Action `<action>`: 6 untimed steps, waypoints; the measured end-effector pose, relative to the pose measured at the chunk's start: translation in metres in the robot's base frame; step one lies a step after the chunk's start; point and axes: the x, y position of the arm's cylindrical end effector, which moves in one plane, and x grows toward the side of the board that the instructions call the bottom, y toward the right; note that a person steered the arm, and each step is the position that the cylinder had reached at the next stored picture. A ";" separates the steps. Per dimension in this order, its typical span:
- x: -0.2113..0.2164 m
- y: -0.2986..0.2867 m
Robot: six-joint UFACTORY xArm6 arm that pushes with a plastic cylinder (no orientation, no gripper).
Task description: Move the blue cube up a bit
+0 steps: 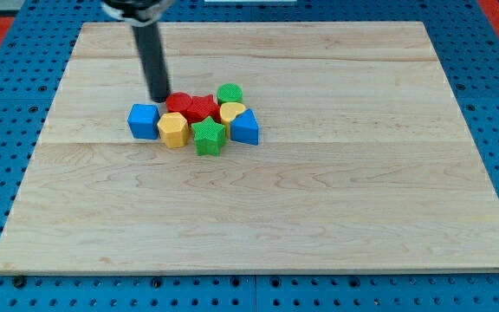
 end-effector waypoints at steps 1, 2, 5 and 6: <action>0.017 -0.086; 0.119 -0.085; 0.062 -0.006; 0.044 -0.006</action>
